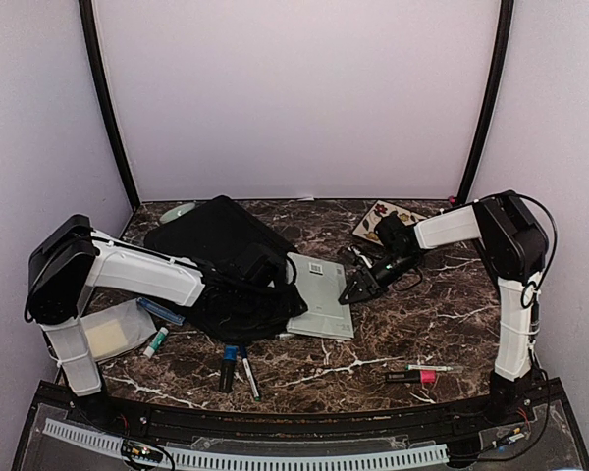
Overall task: Pack the student bag
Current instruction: Pick up the book at the center of the board.
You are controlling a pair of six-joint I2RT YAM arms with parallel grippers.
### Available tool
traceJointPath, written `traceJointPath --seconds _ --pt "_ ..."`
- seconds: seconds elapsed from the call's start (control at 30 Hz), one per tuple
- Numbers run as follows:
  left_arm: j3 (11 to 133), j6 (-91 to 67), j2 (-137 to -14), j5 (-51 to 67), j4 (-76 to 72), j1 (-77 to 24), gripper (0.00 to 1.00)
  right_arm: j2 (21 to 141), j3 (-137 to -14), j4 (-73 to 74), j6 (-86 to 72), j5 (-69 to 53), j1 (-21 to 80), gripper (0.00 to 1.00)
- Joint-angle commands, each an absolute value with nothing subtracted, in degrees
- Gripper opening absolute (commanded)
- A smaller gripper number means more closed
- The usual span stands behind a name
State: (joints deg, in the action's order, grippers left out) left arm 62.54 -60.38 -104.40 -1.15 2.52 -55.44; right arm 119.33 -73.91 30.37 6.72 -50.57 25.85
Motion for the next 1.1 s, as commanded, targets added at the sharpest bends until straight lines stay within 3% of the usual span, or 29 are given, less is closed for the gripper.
traceJointPath --seconds 0.0,0.2,0.27,0.43,0.63,0.87,1.07 --pt "57.68 -60.95 -102.98 4.89 -14.44 -54.23 0.61 121.81 -73.74 29.33 6.85 -48.78 27.24 0.46" --pt "58.19 -57.26 -101.87 6.59 -22.26 -54.23 0.48 121.54 -73.83 29.61 7.5 -48.79 27.25 0.46" --pt "58.41 -56.45 -100.85 5.91 -22.4 -54.23 0.37 120.98 -73.54 29.64 7.91 -48.51 27.25 0.46" --pt "59.99 -57.01 -100.37 8.47 -22.74 -53.73 0.2 117.89 -73.81 31.51 9.73 -46.72 26.15 0.49" --pt "61.38 -50.53 -97.2 6.25 -23.44 -53.7 0.01 109.27 -75.57 38.49 15.17 -54.18 15.23 0.55" --pt "67.27 -35.6 -94.4 7.78 -28.18 -53.49 0.0 97.09 -75.22 39.73 19.24 -58.33 6.37 0.67" --pt "68.56 -34.58 -95.6 8.19 -41.7 -52.8 0.0 88.92 -70.5 24.46 7.51 -65.05 6.33 0.73"
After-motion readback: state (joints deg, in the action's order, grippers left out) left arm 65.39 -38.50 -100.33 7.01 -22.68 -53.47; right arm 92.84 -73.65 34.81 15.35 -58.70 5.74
